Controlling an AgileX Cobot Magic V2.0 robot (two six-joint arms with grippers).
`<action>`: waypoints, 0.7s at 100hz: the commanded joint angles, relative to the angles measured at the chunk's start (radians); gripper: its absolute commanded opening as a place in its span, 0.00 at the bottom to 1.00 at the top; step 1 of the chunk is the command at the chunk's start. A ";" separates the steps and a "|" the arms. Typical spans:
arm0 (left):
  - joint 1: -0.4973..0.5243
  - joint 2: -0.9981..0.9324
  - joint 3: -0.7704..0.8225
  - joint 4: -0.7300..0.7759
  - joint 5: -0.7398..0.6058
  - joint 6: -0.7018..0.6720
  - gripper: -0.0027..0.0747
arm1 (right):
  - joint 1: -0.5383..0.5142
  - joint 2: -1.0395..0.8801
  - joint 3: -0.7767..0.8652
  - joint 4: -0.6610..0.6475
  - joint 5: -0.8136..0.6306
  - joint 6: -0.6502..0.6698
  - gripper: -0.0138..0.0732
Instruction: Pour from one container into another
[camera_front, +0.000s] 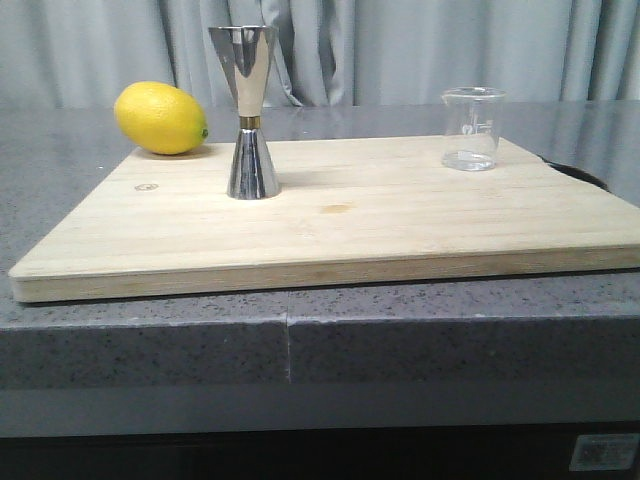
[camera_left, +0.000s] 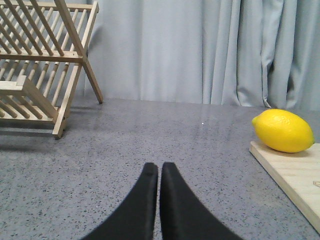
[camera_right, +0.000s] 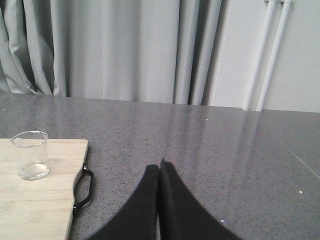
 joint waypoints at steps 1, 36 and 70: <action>0.002 -0.022 0.030 0.000 -0.073 -0.008 0.01 | -0.006 0.012 -0.025 -0.011 -0.079 -0.002 0.08; 0.002 -0.022 0.030 0.000 -0.073 -0.008 0.01 | -0.006 -0.006 0.139 0.417 -0.390 -0.383 0.08; 0.002 -0.022 0.030 0.000 -0.073 -0.008 0.01 | -0.021 -0.121 0.344 0.382 -0.445 -0.229 0.08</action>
